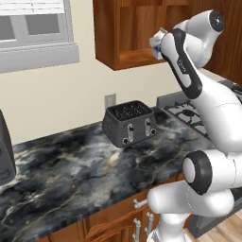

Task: Pick the milk, bottled water from the counter and place them in the open cabinet.

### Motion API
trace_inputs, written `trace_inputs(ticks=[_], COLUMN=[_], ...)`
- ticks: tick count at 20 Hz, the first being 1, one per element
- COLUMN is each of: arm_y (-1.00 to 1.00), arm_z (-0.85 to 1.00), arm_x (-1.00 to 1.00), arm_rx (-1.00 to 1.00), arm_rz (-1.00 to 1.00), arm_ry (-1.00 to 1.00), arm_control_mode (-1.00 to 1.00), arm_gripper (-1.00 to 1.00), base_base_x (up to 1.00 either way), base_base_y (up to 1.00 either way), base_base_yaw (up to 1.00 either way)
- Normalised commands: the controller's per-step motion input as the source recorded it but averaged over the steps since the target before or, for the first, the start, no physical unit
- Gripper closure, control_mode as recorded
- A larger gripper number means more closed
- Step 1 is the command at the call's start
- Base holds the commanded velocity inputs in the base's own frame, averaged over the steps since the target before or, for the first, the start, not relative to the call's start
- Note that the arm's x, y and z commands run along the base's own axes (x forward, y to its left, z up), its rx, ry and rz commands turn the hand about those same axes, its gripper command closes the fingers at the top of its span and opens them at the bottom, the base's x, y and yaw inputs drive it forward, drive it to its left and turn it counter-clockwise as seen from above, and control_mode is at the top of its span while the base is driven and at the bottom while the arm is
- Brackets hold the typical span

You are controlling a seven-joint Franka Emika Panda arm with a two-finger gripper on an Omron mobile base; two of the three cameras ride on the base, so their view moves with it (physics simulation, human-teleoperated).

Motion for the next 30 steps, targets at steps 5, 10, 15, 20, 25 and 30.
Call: trace_inputs(ticks=[5,10,15,20,25,30], arm_y=[0.0,0.0,0.0,0.0,0.0,0.0], arm_z=[-0.13,-0.13,-0.19,-0.18,-0.16,-0.17], arm_x=[0.41,0.42,0.42,0.35,0.41,0.47], arm_rx=[0.0,0.02,0.01,0.01,0.0,0.0], arm_rz=[0.0,0.0,0.0,0.0,0.0,0.0], arm_ry=[0.0,0.0,0.0,0.0,-0.01,-0.01], arm_control_mode=[-1.0,-1.0,-1.0,-1.0,-1.0,-1.0], arm_gripper=[1.0,1.0,1.0,1.0,1.0,1.0], base_base_x=[0.0,0.0,0.0,0.0,0.0,0.0], base_base_y=[0.0,0.0,0.0,0.0,0.0,0.0], base_base_yaw=[0.0,0.0,0.0,0.0,0.0,0.0])
